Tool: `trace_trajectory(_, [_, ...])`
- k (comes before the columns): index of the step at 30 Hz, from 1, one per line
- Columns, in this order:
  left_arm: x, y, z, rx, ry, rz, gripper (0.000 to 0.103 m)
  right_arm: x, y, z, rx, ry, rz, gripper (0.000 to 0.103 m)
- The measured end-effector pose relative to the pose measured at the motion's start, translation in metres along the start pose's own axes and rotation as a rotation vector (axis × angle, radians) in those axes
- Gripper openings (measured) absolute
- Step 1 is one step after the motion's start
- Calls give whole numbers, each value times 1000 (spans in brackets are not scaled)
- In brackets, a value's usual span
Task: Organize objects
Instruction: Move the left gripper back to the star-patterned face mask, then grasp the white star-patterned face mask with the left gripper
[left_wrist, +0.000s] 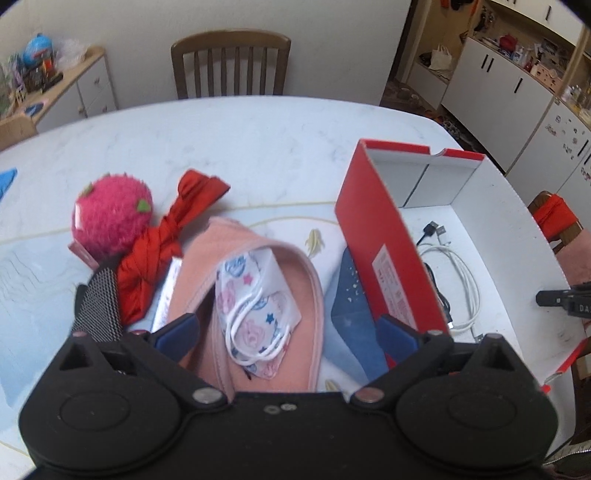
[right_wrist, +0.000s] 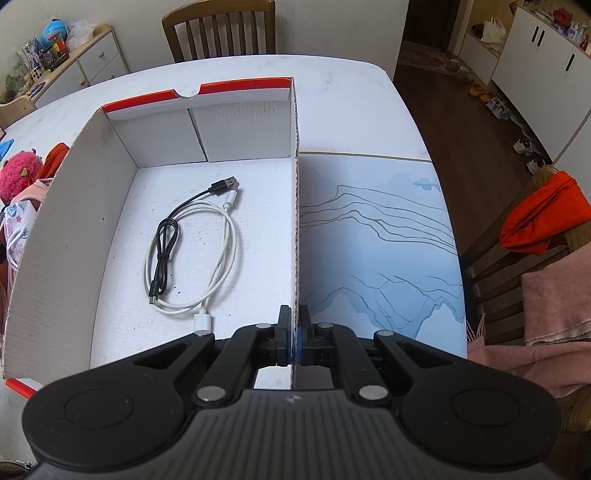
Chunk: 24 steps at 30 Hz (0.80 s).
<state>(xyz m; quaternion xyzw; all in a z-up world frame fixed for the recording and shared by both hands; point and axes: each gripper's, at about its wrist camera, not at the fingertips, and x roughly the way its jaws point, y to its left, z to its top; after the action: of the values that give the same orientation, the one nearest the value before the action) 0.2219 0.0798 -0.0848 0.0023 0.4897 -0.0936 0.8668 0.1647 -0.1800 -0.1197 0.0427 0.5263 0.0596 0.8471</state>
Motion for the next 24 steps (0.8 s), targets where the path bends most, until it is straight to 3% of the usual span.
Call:
trace_trajectory(9, [28,13,-1,-22,36,26,95,1,-1,1,1,7,7,2])
trace_trajectory(12, [39,12,-1,-6,48,57,87,3,-1,1,5,12,10,2])
trace_trajectory(17, [44,11,1,-12,16,89,67,5,-2,0,6,17,12,2])
trace_trajectory(24, [37,-1,1,54,-20,107,39,7,-3,0,11,22,16,2])
